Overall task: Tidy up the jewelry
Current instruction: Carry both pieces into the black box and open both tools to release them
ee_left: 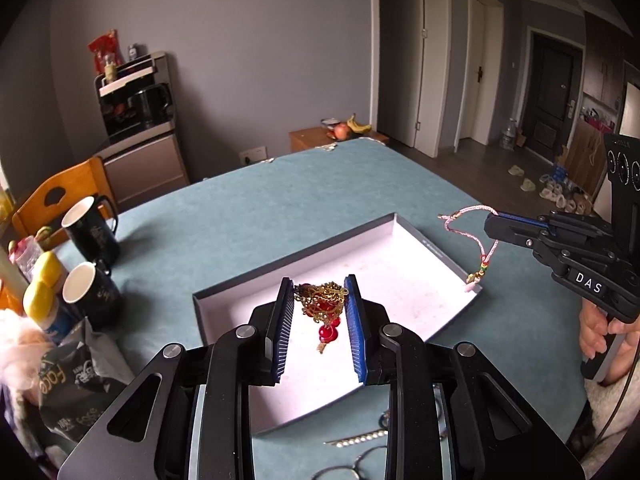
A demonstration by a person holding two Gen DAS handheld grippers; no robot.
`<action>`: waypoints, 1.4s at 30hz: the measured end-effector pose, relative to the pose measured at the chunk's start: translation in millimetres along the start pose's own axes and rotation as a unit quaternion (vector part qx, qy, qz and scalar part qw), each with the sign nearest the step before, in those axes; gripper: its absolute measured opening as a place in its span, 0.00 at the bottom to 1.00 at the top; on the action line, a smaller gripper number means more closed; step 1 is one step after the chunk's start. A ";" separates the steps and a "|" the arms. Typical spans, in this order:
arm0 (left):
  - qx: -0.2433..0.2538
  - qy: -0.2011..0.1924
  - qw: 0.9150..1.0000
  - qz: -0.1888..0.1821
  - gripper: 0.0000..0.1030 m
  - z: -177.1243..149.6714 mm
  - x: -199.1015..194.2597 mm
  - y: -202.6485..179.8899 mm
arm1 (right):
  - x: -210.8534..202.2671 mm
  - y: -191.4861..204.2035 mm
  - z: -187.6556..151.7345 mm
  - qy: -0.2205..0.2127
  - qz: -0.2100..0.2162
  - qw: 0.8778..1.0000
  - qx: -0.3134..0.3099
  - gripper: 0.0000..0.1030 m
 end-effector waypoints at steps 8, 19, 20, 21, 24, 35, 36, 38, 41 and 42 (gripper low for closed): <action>-0.013 0.041 0.999 0.022 0.26 -22.3 42.2 18.0 | 38.6 -21.1 -18.2 0.029 -0.015 0.999 0.030 0.03; -0.058 0.066 0.996 -0.008 0.26 -60.5 71.5 36.1 | 66.4 -34.6 -47.9 0.095 -0.016 0.995 0.040 0.03; -0.056 0.070 0.996 -0.010 0.26 -63.0 74.0 35.5 | 66.8 -37.4 -50.1 0.097 -0.015 0.994 0.045 0.03; -0.052 0.074 0.996 -0.012 0.26 -65.9 76.1 33.8 | 67.7 -39.7 -51.5 0.099 -0.015 0.994 0.051 0.03; -0.035 0.082 0.996 -0.016 0.26 -70.4 81.0 27.8 | 67.9 -43.0 -56.2 0.103 -0.018 0.993 0.061 0.03; -0.039 0.103 0.994 -0.016 0.27 -79.0 92.6 33.0 | 72.9 -47.8 -62.5 0.110 -0.026 0.991 0.077 0.03; -0.038 0.103 0.994 -0.016 0.27 -78.9 92.9 32.0 | 72.8 -47.6 -62.7 0.110 -0.026 0.991 0.077 0.03; -0.035 0.104 0.994 -0.014 0.27 -79.2 93.0 30.6 | 72.3 -47.7 -62.4 0.107 -0.024 0.991 0.079 0.03; -0.039 0.100 0.994 -0.020 0.33 -78.4 92.1 30.9 | 69.0 -48.0 -61.0 0.100 -0.018 0.992 0.082 0.08; -0.041 0.096 0.994 -0.019 0.38 -77.7 90.7 31.3 | 67.9 -46.8 -59.6 0.094 -0.014 0.992 0.082 0.17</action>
Point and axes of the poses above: each gripper's, at about its wrist camera, not at the fingertips, and x roughly the way its jaws point, y to its left, z to its top, the point moved 1 cm from there along x, roughly the way its jaws point, and after that the axes turned 14 degrees about z, right-handed, at the moved point
